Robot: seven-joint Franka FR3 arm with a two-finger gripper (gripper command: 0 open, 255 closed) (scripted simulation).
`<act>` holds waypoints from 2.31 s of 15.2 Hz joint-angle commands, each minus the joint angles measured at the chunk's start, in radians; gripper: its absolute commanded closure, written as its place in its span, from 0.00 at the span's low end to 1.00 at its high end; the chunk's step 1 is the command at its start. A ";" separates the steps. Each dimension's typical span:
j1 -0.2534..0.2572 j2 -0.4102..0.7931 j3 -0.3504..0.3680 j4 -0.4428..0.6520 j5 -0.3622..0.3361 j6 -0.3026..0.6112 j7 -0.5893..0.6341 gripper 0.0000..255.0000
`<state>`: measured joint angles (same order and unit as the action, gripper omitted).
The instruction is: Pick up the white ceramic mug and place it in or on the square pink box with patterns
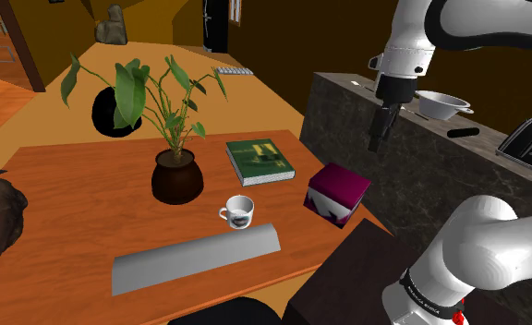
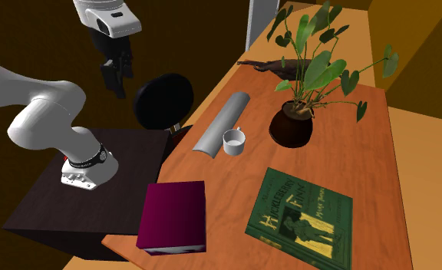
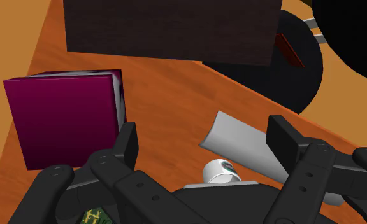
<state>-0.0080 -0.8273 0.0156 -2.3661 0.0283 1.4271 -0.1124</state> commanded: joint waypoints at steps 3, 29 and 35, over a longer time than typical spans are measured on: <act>0.002 0.031 0.011 -0.036 0.011 0.075 0.013 0.00; 0.018 0.875 0.133 0.035 0.023 0.949 0.188 0.00; 0.037 1.113 0.127 0.190 -0.023 1.053 0.242 0.00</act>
<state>0.0285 0.2414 0.1465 -2.2012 0.0125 2.4568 0.1263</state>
